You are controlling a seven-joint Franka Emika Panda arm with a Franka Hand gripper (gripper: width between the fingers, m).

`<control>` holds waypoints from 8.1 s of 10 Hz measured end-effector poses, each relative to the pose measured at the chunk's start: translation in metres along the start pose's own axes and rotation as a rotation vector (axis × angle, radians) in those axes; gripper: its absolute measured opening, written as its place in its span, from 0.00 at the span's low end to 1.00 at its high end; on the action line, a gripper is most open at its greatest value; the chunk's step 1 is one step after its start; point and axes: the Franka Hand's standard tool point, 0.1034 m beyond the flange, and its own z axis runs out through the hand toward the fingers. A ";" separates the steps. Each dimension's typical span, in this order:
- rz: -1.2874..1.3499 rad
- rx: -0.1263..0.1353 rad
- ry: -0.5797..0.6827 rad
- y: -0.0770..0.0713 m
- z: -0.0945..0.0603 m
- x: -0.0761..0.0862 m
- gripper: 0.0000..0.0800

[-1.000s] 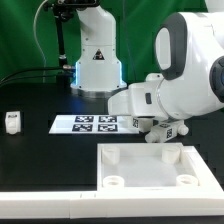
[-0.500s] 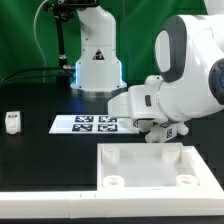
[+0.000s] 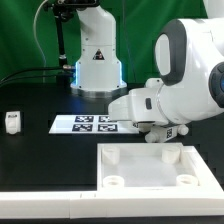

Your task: Assemble one leg

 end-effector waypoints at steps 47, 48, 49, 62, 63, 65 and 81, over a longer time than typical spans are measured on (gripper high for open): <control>0.257 0.200 1.564 0.076 -0.250 0.052 0.35; 0.253 0.207 1.557 0.071 -0.252 0.056 0.35; 0.245 0.208 1.559 0.065 -0.254 0.058 0.35; 0.244 0.118 1.658 0.079 -0.248 0.080 0.35; 0.243 0.120 1.651 0.079 -0.248 0.080 0.35; 0.243 0.120 1.650 0.079 -0.248 0.080 0.35; 0.195 0.312 1.076 0.078 -0.263 0.085 0.45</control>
Offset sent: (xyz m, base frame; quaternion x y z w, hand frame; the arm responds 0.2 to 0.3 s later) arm 0.0000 0.0000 0.0000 0.0000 0.0000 0.0000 1.0000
